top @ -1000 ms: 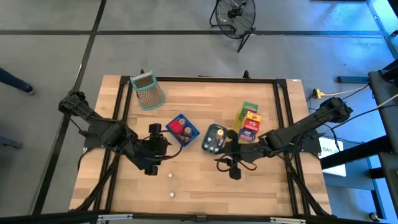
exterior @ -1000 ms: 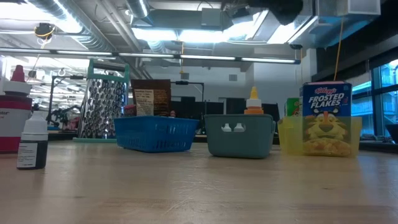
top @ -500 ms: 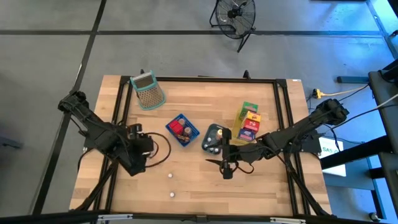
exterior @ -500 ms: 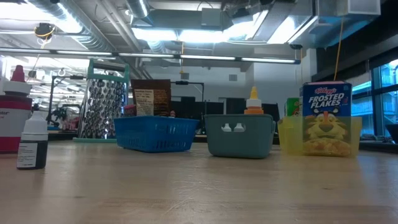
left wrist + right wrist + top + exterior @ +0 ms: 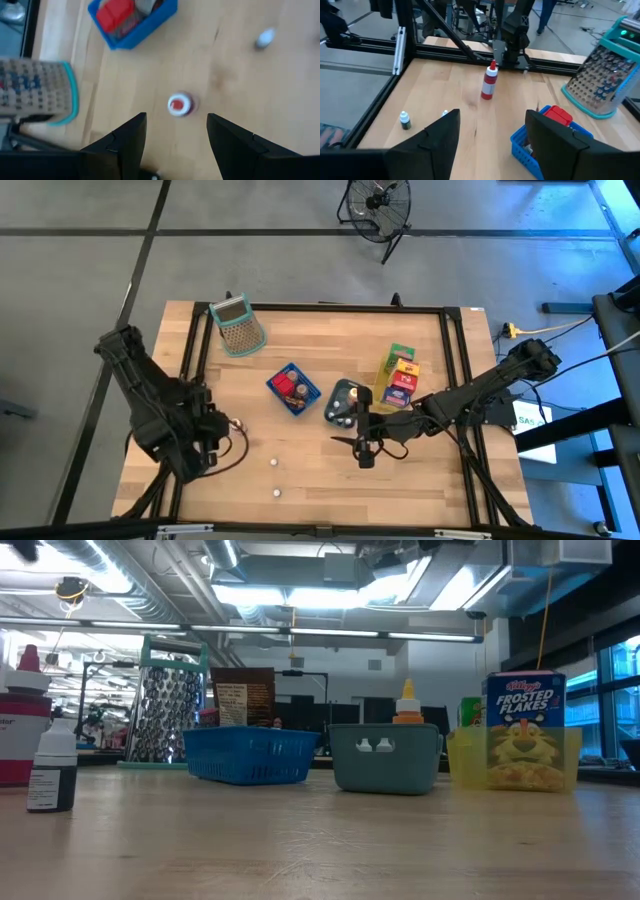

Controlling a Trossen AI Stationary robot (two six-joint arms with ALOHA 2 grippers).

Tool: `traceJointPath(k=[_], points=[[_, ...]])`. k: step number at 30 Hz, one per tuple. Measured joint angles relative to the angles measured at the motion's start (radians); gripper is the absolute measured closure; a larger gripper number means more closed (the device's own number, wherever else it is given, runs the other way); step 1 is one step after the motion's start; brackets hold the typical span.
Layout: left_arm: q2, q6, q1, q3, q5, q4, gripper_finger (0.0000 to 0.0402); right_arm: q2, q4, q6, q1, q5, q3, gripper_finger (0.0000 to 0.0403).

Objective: Pick & Place Kitchen Items
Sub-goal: Put the black food coloring bottle into the green bin

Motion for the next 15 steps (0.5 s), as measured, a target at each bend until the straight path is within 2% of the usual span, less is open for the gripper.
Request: traceJointPath(k=[7,15], points=[[0.0,-0.111,-0.042,-0.171,-0.006,0.018,0.0198,0.0,0.001,0.003,0.0,-0.004,0.0,0.0173],[-0.007,-0.124,-0.054,-0.275,-0.046,0.15,0.0198,0.0,0.001,0.048,0.0,-0.004,0.0,0.0173]])
